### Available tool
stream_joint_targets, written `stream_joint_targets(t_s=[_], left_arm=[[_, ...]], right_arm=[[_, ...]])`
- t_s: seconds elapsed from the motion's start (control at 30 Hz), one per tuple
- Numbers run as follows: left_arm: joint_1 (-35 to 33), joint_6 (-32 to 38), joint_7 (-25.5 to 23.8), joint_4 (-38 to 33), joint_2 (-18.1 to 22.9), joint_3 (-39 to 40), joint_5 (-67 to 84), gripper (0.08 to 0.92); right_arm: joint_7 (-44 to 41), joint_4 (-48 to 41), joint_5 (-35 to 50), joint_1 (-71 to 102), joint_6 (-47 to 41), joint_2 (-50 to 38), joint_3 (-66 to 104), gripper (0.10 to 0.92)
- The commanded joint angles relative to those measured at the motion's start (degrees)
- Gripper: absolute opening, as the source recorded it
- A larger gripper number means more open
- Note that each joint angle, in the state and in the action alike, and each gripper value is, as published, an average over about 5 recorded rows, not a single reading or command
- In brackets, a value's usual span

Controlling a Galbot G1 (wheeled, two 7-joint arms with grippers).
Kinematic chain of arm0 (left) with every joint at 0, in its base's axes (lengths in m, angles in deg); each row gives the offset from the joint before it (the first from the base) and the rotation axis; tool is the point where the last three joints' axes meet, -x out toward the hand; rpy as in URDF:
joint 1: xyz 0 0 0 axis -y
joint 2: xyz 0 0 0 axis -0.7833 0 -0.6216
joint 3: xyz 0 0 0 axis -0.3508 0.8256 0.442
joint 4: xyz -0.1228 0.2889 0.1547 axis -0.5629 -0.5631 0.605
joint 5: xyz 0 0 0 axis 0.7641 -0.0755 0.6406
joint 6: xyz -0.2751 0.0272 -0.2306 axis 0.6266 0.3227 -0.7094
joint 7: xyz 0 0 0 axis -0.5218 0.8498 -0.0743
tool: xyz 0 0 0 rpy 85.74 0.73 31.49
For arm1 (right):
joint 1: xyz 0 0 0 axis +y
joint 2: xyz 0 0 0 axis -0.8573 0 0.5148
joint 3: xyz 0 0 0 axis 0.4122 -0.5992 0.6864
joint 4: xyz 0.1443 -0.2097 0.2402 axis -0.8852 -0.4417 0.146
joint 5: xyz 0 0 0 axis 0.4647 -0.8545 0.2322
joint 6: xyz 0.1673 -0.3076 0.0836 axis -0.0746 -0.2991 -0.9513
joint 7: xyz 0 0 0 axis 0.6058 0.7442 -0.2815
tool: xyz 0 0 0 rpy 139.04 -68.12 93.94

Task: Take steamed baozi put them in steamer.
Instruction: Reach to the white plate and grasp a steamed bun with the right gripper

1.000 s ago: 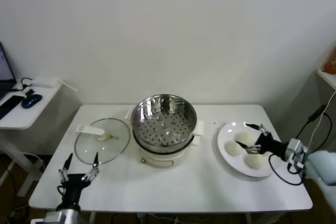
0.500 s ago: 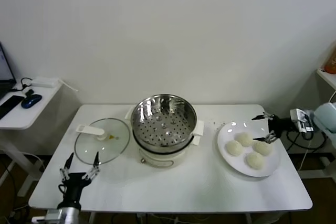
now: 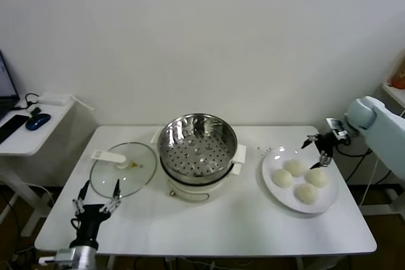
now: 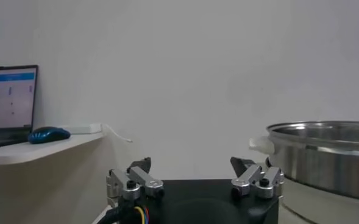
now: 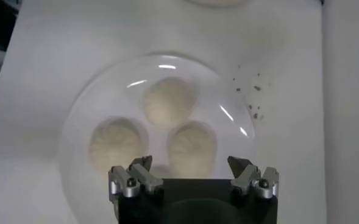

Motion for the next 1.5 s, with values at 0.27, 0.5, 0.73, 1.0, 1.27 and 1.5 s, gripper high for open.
stream_joint_targets(t_s=[0.27, 0.5, 0.73, 1.0, 1.27, 1.5], left_arm=[[-0.10, -0.28, 0.01, -0.14, 0.01, -0.12, -0.17, 0.823], [-0.18, -0.26, 0.03, -0.15, -0.05, -0.19, 0.02, 0.823], [-0.33, -0.13, 0.06, 0.04, 0.04, -0.17, 0.12, 0.823], [-0.35, -0.18, 0.10, 0.08, 0.15, -0.22, 0.10, 0.823], [-0.29, -0.20, 0.17, 0.31, 0.24, -0.13, 0.08, 0.823], [-0.28, -0.23, 0.23, 0.34, 0.29, -0.13, 0.05, 0.823]], right_arm=[[2.64, -7.86, -9.41, 3.04, 0.96, 7.95, 2.24, 0.823], [4.37, -8.73, -12.28, 5.63, 1.47, 8.69, 5.78, 0.823], [6.68, -11.13, -15.89, 7.17, 3.18, 10.22, 9.82, 0.823], [6.99, -12.99, -19.63, 7.93, 4.08, 11.59, 13.07, 0.823], [7.01, -13.31, -21.17, 8.51, 4.07, 11.79, 14.41, 0.823], [6.72, -13.18, -21.24, 8.60, 3.85, 11.87, 14.79, 0.792]])
